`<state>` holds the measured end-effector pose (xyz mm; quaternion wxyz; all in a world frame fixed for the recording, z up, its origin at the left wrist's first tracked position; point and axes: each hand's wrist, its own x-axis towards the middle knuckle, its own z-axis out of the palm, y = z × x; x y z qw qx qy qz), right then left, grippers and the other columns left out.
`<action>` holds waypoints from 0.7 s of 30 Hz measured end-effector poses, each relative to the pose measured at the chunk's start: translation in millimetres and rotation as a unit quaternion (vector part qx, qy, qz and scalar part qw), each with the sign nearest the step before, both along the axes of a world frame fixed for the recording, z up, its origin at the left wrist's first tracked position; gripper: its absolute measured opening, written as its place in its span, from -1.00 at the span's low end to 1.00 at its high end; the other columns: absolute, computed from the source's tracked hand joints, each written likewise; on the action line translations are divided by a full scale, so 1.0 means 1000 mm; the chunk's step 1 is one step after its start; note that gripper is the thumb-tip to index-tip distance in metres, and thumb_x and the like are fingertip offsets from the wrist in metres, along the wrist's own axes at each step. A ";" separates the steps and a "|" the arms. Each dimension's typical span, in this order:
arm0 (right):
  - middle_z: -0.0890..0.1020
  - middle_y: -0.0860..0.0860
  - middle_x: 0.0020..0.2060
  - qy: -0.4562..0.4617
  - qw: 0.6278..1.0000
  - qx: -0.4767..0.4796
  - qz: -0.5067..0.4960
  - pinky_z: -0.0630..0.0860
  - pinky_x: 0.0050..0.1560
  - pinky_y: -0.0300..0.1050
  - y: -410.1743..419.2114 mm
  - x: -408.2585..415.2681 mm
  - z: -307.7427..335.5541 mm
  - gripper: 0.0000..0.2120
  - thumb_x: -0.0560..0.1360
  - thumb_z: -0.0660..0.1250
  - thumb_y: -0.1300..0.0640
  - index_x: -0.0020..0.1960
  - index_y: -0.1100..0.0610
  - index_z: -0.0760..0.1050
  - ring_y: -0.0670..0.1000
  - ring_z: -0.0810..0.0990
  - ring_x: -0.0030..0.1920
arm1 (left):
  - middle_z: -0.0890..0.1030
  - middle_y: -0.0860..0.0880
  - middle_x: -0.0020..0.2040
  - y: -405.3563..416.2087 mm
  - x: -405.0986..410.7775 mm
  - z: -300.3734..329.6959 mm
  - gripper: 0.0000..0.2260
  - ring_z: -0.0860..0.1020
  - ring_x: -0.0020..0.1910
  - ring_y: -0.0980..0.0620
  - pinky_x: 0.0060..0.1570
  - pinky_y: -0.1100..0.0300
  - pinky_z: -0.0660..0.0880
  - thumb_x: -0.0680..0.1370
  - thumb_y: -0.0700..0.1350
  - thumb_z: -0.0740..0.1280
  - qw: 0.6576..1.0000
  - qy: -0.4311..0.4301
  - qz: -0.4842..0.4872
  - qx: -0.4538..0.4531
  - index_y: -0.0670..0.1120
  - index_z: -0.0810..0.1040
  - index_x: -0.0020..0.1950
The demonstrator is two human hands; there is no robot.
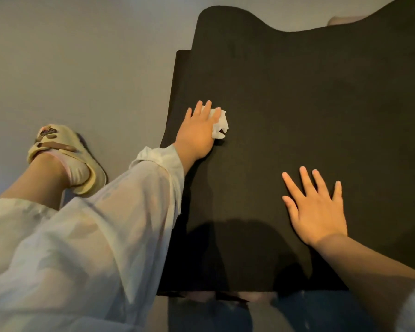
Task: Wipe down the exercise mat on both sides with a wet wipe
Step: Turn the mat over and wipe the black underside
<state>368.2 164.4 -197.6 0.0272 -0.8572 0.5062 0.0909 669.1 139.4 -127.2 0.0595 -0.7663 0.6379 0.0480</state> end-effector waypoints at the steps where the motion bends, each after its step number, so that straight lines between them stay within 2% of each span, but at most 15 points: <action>1: 0.00 0.00 0.54 -0.001 1.000 -0.003 0.000 -0.09 0.43 0.26 0.000 0.000 0.000 -0.49 0.48 -0.45 -0.23 0.42 -0.23 -0.37 0.09 -0.09 0.53 | -0.06 -0.15 0.55 0.007 0.001 -0.001 -0.40 -0.09 0.52 -0.18 0.46 -0.03 -0.11 0.59 -0.16 0.17 1.000 0.012 -0.018 0.014 -0.07 -0.07 0.54; 5: 0.00 0.00 0.54 -0.001 1.000 -0.010 0.003 -0.10 0.43 0.26 0.001 -0.001 0.000 -0.50 0.49 -0.44 -0.22 0.42 -0.22 -0.37 0.10 -0.09 0.53 | -0.09 -0.08 0.56 0.042 0.002 0.005 -0.52 -0.10 0.53 -0.08 0.46 0.02 -0.15 0.66 -0.07 -0.01 0.994 0.056 -0.081 0.041 -0.08 -0.09 0.55; 11: 0.00 0.01 0.54 -0.005 1.000 -0.012 0.000 -0.09 0.43 0.27 0.000 0.000 0.000 -0.52 0.50 -0.42 -0.21 0.41 -0.23 -0.37 0.10 -0.08 0.53 | -0.09 -0.04 0.56 0.104 -0.017 0.011 -0.55 -0.14 0.53 -0.05 0.45 0.03 -0.17 0.67 -0.07 -0.03 0.982 0.072 -0.148 0.088 -0.05 -0.05 0.55; 16: 0.00 0.01 0.54 -0.003 1.000 -0.004 0.002 -0.10 0.42 0.29 -0.003 0.001 0.002 -0.48 0.51 -0.40 -0.21 0.47 -0.21 -0.29 0.11 -0.08 0.53 | -0.11 -0.02 0.56 0.164 -0.043 0.010 -0.53 -0.18 0.51 -0.01 0.38 0.17 -0.32 0.66 -0.05 0.01 0.973 0.111 -0.177 0.094 0.02 -0.09 0.54; 19: 0.00 0.01 0.54 -0.006 1.000 0.001 0.002 -0.10 0.41 0.30 -0.004 0.002 0.001 -0.46 0.53 -0.37 -0.21 0.50 -0.21 -0.22 0.12 -0.08 0.52 | -0.25 0.07 0.48 0.199 -0.058 0.006 -0.46 -0.30 0.42 0.08 0.25 0.33 -0.53 0.65 -0.08 0.07 0.965 0.121 -0.196 0.126 0.09 -0.23 0.47; 21: 0.01 0.02 0.54 -0.008 1.000 -0.001 0.004 -0.10 0.41 0.31 -0.003 0.002 0.001 -0.46 0.53 -0.36 -0.21 0.50 -0.21 -0.21 0.12 -0.07 0.52 | -0.32 0.11 0.42 0.215 -0.067 0.006 -0.34 -0.34 0.41 0.09 0.18 0.38 -0.59 0.62 -0.12 0.18 0.955 0.127 -0.219 0.155 0.12 -0.30 0.41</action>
